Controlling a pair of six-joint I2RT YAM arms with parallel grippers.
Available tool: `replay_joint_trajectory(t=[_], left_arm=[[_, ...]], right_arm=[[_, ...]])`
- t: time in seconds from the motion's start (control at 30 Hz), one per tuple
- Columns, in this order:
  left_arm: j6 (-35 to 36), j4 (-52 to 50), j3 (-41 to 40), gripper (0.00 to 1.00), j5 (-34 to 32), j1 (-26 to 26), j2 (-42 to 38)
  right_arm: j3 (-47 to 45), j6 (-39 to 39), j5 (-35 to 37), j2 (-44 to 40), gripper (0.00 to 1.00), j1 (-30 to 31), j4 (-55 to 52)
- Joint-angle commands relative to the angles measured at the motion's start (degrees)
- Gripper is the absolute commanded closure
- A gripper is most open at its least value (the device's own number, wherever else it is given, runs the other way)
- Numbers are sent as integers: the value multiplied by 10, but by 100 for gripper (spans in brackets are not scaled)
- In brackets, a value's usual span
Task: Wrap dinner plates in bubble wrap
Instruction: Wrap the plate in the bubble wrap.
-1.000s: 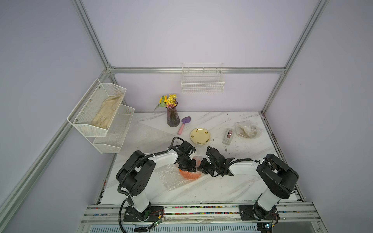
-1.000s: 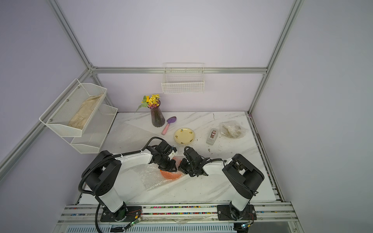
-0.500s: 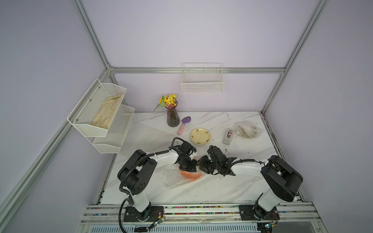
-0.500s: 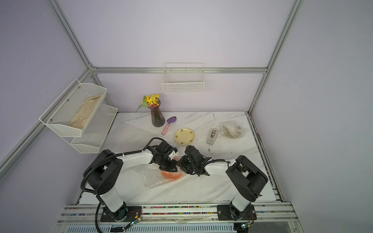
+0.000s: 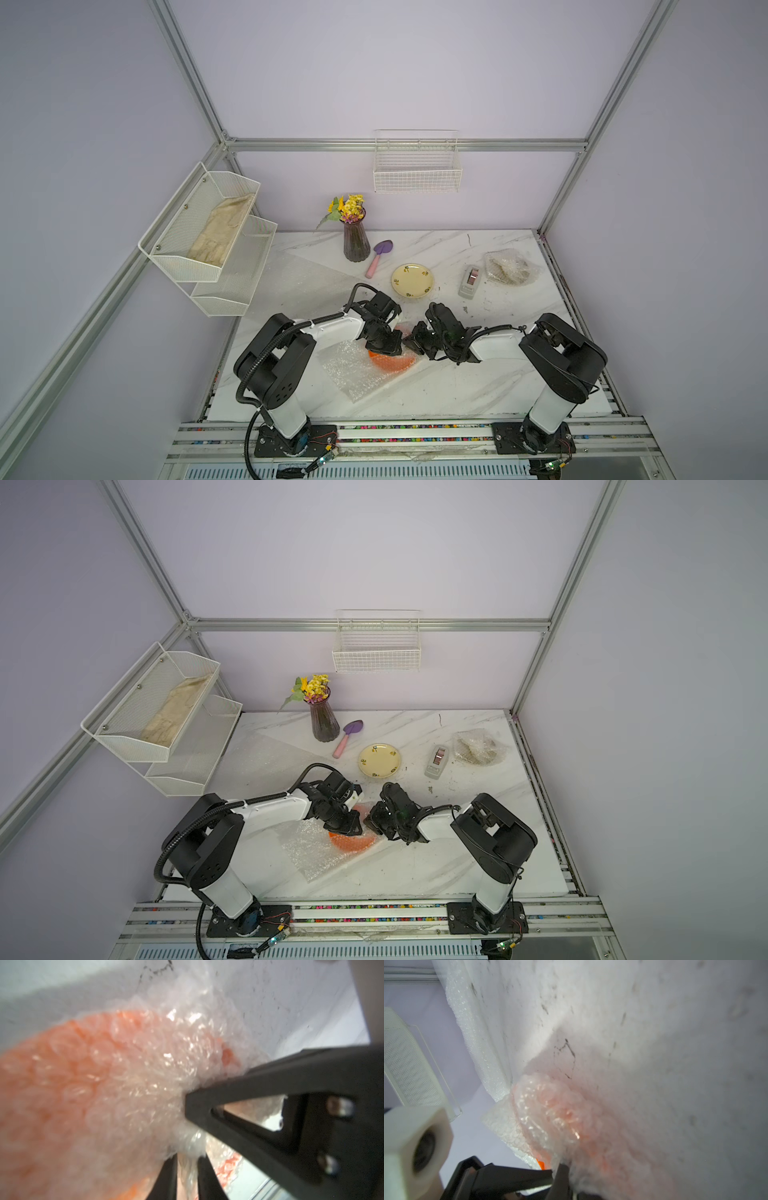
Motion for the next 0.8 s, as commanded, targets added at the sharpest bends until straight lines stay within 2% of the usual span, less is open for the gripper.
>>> replay_joint_trajectory(t=[0.0, 0.07, 0.2, 0.3, 0.43, 0.57, 0.67, 0.73, 0.77], left_arm=[[-32, -96, 2, 66, -116, 4, -66], [-61, -137, 15, 57, -187, 15, -103], [-95, -172, 5, 40, -225, 64, -164], [-103, -141, -38, 29, -193, 118, -190], [-96, -28, -106, 23, -91, 172, -202], [-100, 95, -147, 23, 15, 203, -173], [-106, 159, -162, 24, 67, 213, -145], [-114, 212, -177, 31, 104, 217, -119], [-117, 235, -182, 39, 122, 219, -113]], right_arm=[[-35, 0, 50, -10, 96, -15, -67], [-49, -9, 63, -34, 98, -28, -85], [-66, -40, 69, -82, 98, -61, -133], [-87, -54, 69, -116, 100, -86, -156], [-107, -64, 60, -141, 100, -109, -166], [-105, -69, 54, -140, 100, -110, -168], [-104, -76, 54, -142, 100, -110, -172], [-103, -79, 54, -140, 100, -110, -176], [-104, -78, 54, -140, 100, -110, -175]])
